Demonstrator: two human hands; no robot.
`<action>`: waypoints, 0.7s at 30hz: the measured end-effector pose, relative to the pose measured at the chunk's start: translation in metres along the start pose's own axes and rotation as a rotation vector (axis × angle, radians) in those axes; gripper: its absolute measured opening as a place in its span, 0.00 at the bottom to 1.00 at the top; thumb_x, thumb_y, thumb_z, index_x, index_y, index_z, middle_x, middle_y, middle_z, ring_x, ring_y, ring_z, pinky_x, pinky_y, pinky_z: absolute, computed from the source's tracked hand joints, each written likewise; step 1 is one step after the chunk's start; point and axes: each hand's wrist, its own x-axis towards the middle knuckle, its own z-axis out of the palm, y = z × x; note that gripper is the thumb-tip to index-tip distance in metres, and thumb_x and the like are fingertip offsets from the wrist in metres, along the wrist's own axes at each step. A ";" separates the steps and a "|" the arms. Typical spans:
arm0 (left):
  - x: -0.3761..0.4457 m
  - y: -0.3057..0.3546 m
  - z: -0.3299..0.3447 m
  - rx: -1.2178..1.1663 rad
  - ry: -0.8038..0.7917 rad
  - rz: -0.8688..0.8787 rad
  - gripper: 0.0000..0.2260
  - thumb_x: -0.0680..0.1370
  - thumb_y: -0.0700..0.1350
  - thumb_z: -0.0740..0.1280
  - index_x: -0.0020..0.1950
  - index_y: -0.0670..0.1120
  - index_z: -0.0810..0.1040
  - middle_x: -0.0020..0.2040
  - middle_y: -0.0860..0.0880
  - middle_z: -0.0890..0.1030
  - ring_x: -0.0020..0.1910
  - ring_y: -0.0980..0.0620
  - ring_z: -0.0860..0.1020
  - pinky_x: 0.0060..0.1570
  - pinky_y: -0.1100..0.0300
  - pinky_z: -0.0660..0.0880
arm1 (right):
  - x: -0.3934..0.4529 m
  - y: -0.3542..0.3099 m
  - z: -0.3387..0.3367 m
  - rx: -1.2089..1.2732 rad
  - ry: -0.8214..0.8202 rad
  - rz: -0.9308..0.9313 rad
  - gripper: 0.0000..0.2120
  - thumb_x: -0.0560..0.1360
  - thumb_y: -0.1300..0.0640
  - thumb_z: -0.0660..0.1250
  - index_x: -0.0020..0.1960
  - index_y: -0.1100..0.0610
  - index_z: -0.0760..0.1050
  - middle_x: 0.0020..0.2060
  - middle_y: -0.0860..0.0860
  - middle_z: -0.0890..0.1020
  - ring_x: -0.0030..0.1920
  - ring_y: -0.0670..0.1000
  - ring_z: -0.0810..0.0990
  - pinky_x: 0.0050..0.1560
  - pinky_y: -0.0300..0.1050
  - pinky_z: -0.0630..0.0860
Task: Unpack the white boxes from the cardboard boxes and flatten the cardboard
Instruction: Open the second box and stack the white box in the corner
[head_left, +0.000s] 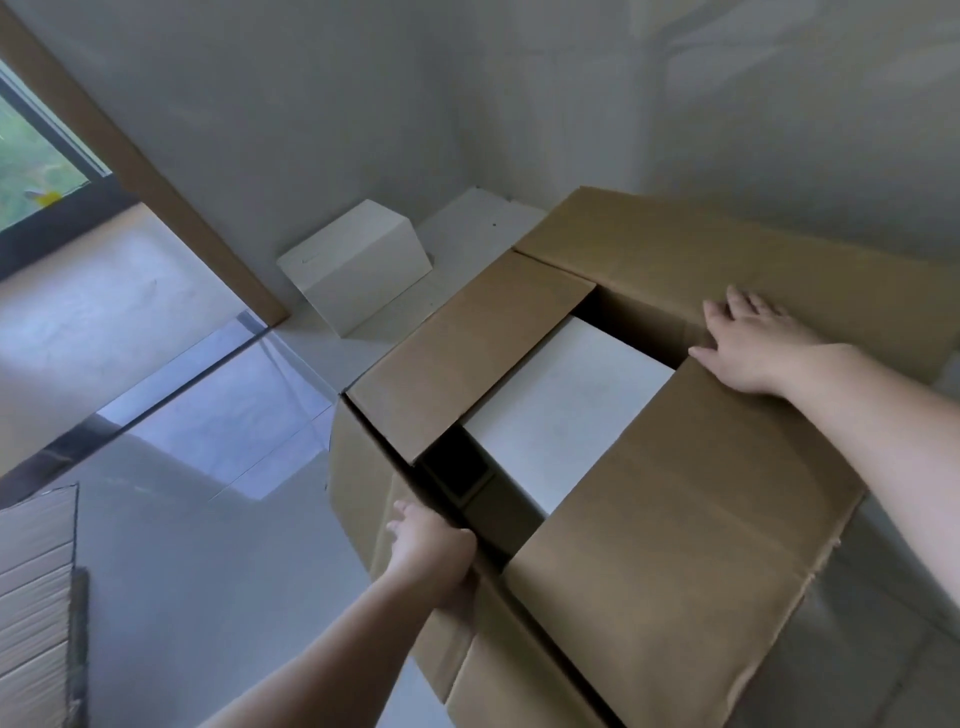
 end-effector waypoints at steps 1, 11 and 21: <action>0.006 -0.003 0.002 -0.111 -0.021 0.025 0.36 0.72 0.36 0.60 0.76 0.41 0.47 0.68 0.37 0.67 0.57 0.40 0.76 0.34 0.57 0.79 | 0.001 -0.002 0.004 0.039 -0.009 0.012 0.32 0.81 0.41 0.48 0.78 0.56 0.44 0.77 0.58 0.46 0.77 0.59 0.48 0.75 0.53 0.50; 0.089 0.024 -0.062 -0.047 0.159 0.454 0.23 0.72 0.31 0.57 0.65 0.46 0.68 0.50 0.44 0.77 0.50 0.42 0.77 0.43 0.50 0.78 | -0.025 -0.045 0.029 0.026 0.012 0.016 0.33 0.80 0.39 0.43 0.78 0.56 0.40 0.76 0.64 0.50 0.75 0.63 0.53 0.73 0.57 0.55; 0.084 0.083 -0.081 0.578 0.121 0.932 0.09 0.77 0.41 0.60 0.44 0.41 0.79 0.45 0.45 0.81 0.46 0.44 0.78 0.48 0.51 0.76 | -0.042 -0.094 -0.004 0.032 0.130 -0.297 0.20 0.82 0.47 0.48 0.54 0.54 0.75 0.54 0.53 0.79 0.62 0.55 0.73 0.71 0.54 0.55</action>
